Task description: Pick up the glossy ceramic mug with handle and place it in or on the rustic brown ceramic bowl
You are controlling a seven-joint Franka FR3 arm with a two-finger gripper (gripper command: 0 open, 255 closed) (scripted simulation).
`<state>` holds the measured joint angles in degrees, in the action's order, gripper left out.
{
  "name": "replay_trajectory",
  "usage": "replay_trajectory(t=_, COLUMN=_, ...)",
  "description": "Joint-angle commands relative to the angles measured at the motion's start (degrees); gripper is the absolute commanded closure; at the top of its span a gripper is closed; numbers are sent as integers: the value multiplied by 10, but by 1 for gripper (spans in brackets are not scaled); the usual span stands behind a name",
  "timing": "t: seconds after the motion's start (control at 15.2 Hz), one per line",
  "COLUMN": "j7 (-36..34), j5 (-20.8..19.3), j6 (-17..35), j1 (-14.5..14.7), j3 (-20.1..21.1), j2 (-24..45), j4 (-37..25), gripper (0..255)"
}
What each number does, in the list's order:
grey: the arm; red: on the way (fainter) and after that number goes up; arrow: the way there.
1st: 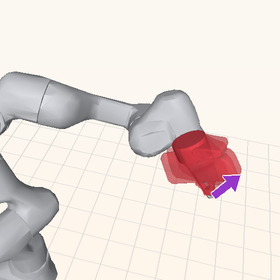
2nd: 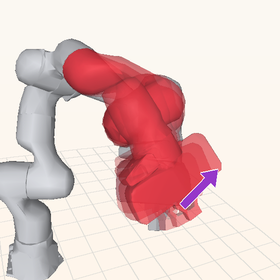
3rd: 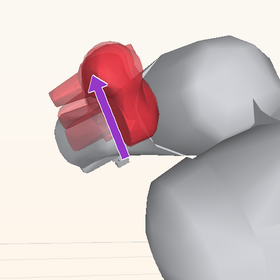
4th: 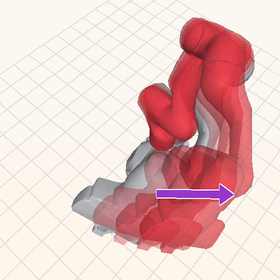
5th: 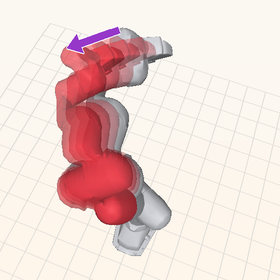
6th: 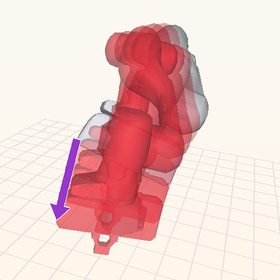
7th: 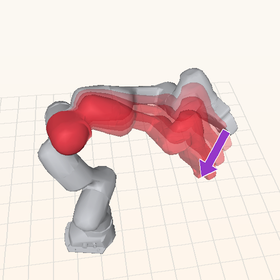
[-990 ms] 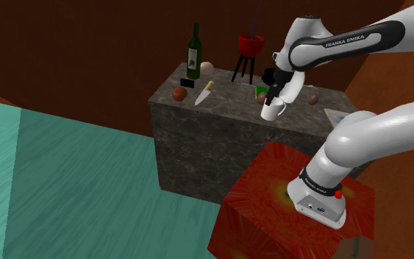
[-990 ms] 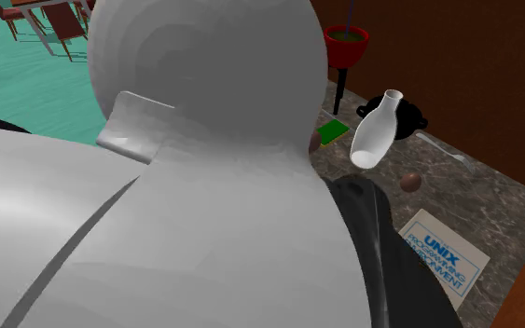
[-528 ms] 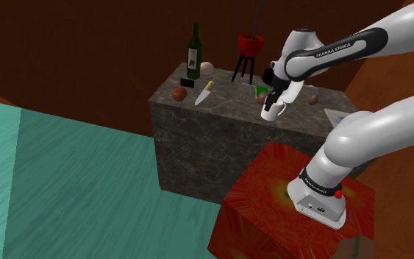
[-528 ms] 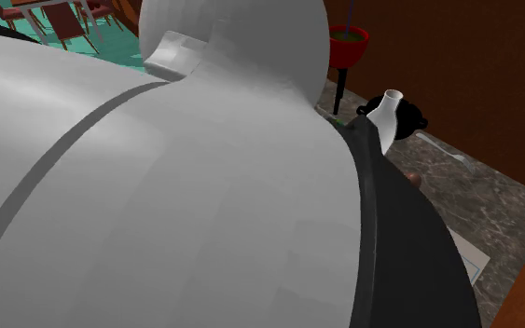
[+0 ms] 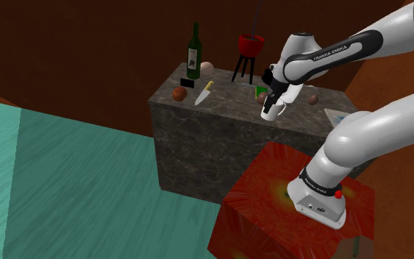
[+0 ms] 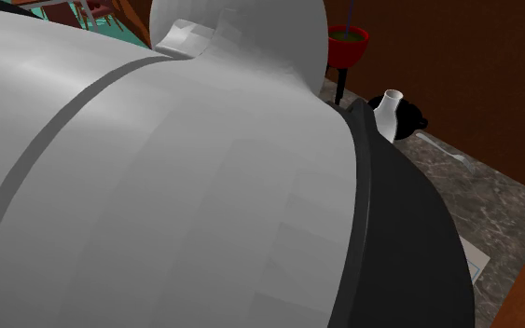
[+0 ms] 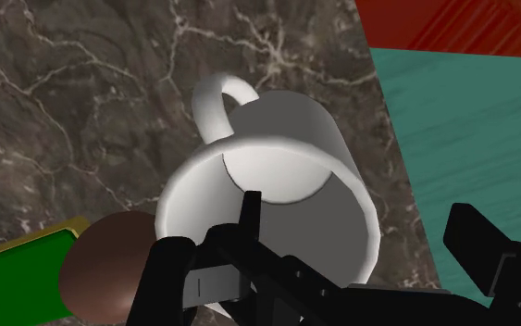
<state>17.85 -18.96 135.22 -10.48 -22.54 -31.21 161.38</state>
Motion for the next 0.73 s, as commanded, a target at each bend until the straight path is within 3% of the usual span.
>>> replay_trajectory(t=0.0, j7=0, j5=0, j6=0, j1=0, j3=0, j2=0, j4=0, gripper=0)
replay_trajectory(t=0.07, j7=0, j5=0, j6=0, j1=0, j3=0, j2=0, j4=0, gripper=255)
replay_trajectory(t=0.66, j7=0, j5=0, j6=0, j1=0, j3=0, j2=0, j4=0, gripper=255)
